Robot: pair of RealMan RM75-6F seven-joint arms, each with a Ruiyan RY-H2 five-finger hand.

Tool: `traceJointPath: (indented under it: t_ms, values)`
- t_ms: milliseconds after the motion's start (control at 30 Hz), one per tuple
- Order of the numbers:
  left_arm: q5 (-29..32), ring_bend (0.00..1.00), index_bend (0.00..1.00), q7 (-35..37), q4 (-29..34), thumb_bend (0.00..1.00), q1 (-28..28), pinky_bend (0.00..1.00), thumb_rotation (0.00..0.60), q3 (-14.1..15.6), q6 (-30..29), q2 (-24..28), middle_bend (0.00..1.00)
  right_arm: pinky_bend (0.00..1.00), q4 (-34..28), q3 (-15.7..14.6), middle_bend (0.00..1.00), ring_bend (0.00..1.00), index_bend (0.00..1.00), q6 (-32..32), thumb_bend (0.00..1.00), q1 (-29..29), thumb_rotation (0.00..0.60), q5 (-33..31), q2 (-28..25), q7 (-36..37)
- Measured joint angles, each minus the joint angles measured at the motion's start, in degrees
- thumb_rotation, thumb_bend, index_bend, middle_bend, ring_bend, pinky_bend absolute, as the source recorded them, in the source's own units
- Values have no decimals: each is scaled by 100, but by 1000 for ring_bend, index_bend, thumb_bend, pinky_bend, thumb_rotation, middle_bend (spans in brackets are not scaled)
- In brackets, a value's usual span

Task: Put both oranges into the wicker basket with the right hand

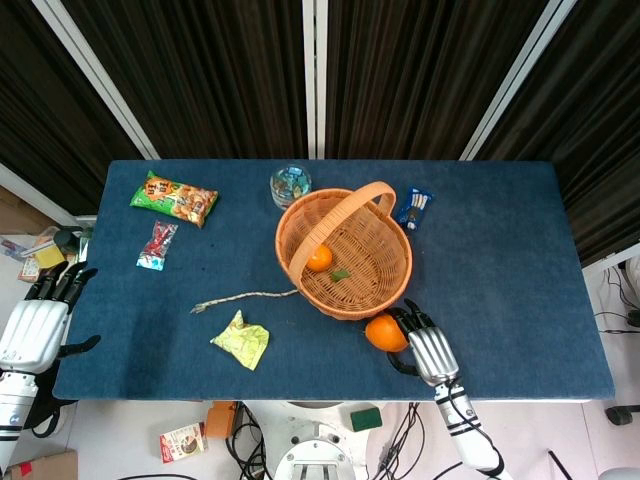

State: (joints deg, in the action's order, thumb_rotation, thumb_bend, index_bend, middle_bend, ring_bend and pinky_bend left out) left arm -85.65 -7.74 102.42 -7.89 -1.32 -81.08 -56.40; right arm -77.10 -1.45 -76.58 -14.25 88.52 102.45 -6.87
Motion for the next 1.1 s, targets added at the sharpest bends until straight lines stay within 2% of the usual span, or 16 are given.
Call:
traceJointPath:
  t_ms: [200,367,567,800,967,1100]
  values:
    - [14,30,141,0,-1,0,-7,182,600,-1,16,-3,83,347,55,38,319,170,357,-68,351,33,600,25,42,-2]
    - [-5,30,140,10,4,0,1,182,600,2,-4,3,83,348,27,37,324,188,410,-185,353,65,600,109,3,50]
    - [-44,30,141,27,12,0,6,182,600,15,-17,10,83,349,-298,-6,324,194,432,-401,356,136,600,265,-231,159]
    - [-71,30,141,10,21,0,10,182,600,26,-25,15,83,348,-876,-17,324,206,453,-1166,357,274,600,836,-609,160]
    - [-49,30,141,-11,16,0,1,182,600,18,-11,-4,83,347,-1181,292,324,206,466,-1467,355,204,600,1163,-773,-120]
    - [-48,30,141,-23,-6,0,10,182,600,-4,-65,-28,83,344,-1437,768,324,206,470,-1170,356,-87,600,1042,-834,-433]
